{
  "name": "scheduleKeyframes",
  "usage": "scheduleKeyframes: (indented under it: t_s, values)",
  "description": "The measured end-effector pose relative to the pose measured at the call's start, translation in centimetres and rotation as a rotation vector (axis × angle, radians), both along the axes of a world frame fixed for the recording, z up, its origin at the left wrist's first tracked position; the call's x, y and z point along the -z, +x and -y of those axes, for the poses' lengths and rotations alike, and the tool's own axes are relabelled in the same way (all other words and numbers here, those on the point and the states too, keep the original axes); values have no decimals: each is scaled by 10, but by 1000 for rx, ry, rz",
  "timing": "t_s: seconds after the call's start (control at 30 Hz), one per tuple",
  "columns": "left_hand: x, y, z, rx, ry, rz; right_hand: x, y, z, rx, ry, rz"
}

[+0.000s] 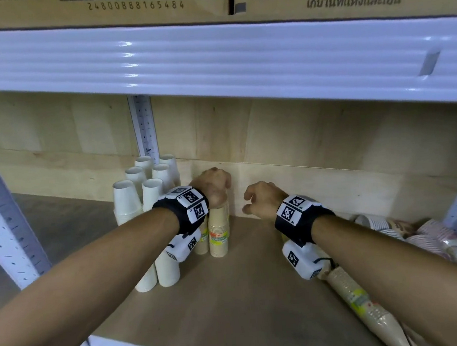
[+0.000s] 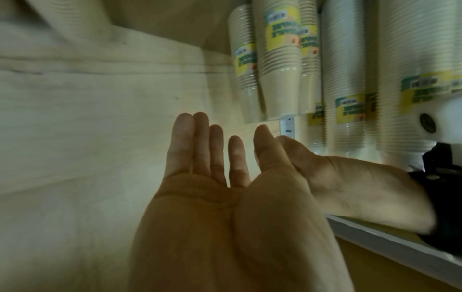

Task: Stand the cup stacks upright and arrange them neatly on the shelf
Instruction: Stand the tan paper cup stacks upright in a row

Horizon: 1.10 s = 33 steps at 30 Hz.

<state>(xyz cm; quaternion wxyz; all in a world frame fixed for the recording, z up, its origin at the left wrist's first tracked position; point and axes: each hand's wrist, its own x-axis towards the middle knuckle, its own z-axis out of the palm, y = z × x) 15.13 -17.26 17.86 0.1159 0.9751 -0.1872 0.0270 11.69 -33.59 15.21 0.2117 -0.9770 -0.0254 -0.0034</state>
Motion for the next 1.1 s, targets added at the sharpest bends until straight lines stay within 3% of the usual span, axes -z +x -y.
scheduleKeyframes:
  t_s: [0.2, 0.37, 0.53, 0.67, 0.73, 0.8, 1.1]
  values:
    - [7, -3, 47, 202, 50, -94, 0, -30, 72, 162, -18, -48]
    - [35, -14, 94, 383, 90, -183, 14, -68, 121, 258, -53, -111]
    - [74, -23, 131, 502, 146, -149, 44, -105, 156, 309, -112, -210]
    - [94, -19, 144, 700, 168, -99, 63, -139, 173, 366, -87, -246]
    - [102, -20, 149, 651, 265, -129, 73, -153, 176, 389, -67, -258]
    - [109, -22, 149, 555, 237, -158, 75, -164, 176, 400, -89, -280]
    - [150, -2, 153, 749, 169, -139, 82, -191, 163, 396, -167, -365]
